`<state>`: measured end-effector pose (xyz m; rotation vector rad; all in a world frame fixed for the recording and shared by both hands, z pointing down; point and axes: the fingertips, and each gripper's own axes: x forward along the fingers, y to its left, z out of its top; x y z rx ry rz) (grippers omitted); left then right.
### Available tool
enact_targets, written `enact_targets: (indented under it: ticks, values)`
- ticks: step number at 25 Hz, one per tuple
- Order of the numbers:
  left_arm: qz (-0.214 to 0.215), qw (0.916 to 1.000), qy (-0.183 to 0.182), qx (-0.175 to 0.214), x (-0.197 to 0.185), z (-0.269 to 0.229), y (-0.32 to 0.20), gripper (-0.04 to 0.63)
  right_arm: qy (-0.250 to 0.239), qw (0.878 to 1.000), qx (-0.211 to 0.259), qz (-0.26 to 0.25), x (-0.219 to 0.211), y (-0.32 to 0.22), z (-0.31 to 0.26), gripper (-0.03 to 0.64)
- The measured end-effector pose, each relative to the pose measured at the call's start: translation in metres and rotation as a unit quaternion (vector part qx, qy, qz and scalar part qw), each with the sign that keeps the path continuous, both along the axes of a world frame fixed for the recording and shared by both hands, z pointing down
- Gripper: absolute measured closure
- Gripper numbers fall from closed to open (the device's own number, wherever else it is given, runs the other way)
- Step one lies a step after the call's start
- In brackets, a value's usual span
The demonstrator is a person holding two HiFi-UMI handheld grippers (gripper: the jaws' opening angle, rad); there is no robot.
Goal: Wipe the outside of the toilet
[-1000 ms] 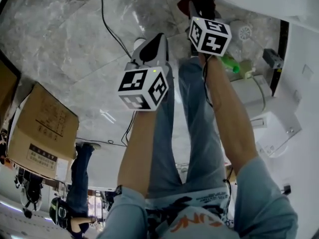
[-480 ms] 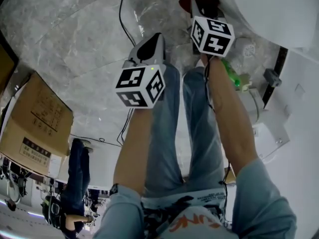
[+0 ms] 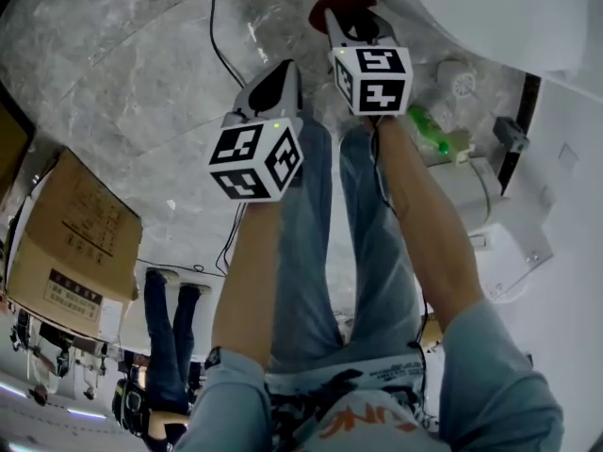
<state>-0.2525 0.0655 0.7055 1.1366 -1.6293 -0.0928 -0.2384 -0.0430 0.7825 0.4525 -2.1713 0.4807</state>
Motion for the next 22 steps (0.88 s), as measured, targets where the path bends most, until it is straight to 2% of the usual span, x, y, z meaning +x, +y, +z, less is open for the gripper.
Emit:
enact_targets:
  ticks: [5,9,13,19,22]
  values:
    - [0.026,0.9997,-0.001,-0.001,0.039,-0.002,-0.018,0.601,0.011,1.0,-0.021,0.01,0.063,0.019,0.002,0.538]
    - [0.051,0.9987,-0.003,0.001,0.076,-0.006,-0.037,0.601,0.021,0.999,-0.028,0.032,0.117,0.015,0.001,0.538]
    - [0.08,0.9967,-0.004,0.006,0.121,-0.011,-0.059,0.601,0.032,0.997,-0.039,0.065,0.176,-0.004,0.007,0.538]
    - [0.128,0.9918,-0.005,0.007,0.192,-0.014,-0.086,0.601,0.036,0.987,-0.046,0.147,0.26,-0.054,0.017,0.54]
    - [0.142,0.9899,0.0,0.003,0.224,-0.013,-0.097,0.601,0.042,0.987,-0.039,0.152,0.291,-0.078,0.021,0.54]
